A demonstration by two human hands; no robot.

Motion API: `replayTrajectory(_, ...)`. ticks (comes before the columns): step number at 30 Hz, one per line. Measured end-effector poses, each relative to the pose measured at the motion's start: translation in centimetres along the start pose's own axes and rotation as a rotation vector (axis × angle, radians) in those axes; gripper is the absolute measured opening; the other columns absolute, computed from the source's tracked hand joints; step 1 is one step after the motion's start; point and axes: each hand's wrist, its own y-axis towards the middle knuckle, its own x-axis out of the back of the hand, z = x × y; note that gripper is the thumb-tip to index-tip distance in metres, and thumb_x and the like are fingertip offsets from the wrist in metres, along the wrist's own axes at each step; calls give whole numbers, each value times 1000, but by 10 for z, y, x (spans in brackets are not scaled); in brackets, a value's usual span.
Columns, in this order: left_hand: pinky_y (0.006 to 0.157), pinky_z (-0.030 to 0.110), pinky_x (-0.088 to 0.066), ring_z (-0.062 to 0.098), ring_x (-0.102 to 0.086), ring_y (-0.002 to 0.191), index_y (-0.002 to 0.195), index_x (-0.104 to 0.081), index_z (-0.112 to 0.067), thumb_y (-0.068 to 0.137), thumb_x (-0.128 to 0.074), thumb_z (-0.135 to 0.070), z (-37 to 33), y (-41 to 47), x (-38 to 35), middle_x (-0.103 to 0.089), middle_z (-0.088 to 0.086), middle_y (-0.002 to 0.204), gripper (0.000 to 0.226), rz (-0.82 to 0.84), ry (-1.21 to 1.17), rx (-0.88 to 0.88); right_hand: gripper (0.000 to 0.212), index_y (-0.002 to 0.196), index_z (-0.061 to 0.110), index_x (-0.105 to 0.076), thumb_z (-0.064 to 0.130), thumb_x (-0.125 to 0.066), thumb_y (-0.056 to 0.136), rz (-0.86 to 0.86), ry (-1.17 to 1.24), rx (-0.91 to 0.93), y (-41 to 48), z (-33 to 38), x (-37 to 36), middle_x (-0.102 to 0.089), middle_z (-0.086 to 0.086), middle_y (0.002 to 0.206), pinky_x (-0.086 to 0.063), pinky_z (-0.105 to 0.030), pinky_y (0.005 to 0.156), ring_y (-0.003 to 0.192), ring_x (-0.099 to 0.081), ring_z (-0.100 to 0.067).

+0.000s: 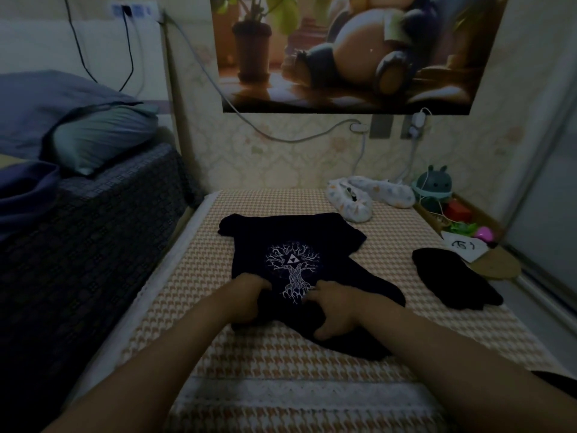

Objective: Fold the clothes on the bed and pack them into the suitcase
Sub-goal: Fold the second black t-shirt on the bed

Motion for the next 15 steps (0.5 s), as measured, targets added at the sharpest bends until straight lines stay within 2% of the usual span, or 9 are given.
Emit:
replayTrajectory(2,90,34,-52,21,-59,106,111,-66,-27,83,-62,-2,10,3,18,-61,0,117,38,-168,6,-26,44,122,22,-56,29,-68,80,-97,25,23,5,-1,1,-55,-2,114,-51,-34,85,104,-53,-20)
replayTrajectory(3,88,36,-52,21,-60,105,106,-64,-35,82,-62,-2,16,2,30,-62,-3,115,40,-210,39,-41,20,101,24,-62,20,-66,81,-145,73,38,6,-1,5,-60,-1,103,-50,-31,77,95,-56,-19)
replayTrajectory(4,88,37,-52,20,-59,106,104,-60,-40,83,-62,-4,19,0,41,-61,-6,116,42,-182,57,-44,13,83,28,-59,17,-65,81,-159,100,47,6,0,10,-60,1,93,-48,-28,71,87,-57,-18)
replayTrajectory(5,92,34,-50,20,-56,111,110,-58,-40,86,-60,-7,18,-4,51,-57,-9,123,41,-55,71,-11,18,74,29,-56,16,-66,81,-140,147,59,4,2,16,-61,3,88,-47,-27,68,82,-57,-16)
replayTrajectory(7,93,29,-45,23,-49,121,135,-50,-26,90,-59,-16,15,-12,57,-46,-2,138,47,390,71,196,9,83,27,-64,19,-67,82,26,242,85,-3,10,26,-64,5,92,-48,-24,69,83,-59,-12)
replayTrajectory(9,83,32,-49,25,-53,114,138,-50,-22,79,-70,-34,11,-19,53,-47,4,142,63,766,-44,427,17,103,26,-70,25,-67,86,267,354,83,-6,17,26,-67,4,102,-48,-23,75,85,-60,-10)
replayTrajectory(10,79,32,-50,23,-56,109,133,-55,-25,71,-76,-44,9,-21,51,-53,1,137,67,851,-114,467,21,109,23,-70,27,-64,89,382,466,66,-6,19,25,-69,0,106,-50,-26,77,85,-63,-12)
replayTrajectory(12,82,32,-48,17,-60,101,118,-64,-30,73,-72,-57,6,-15,48,-65,-8,115,53,857,-207,417,28,115,18,-68,30,-56,94,422,685,51,-1,18,24,-70,-5,104,-54,-34,74,80,-69,-20)
replayTrajectory(15,78,31,-50,18,-67,83,99,-67,-25,91,-60,-45,-8,0,44,-70,-5,93,23,564,-303,218,20,102,19,-69,22,-50,97,36,698,-5,11,-4,34,-70,-1,92,-53,-27,57,73,-68,-20)
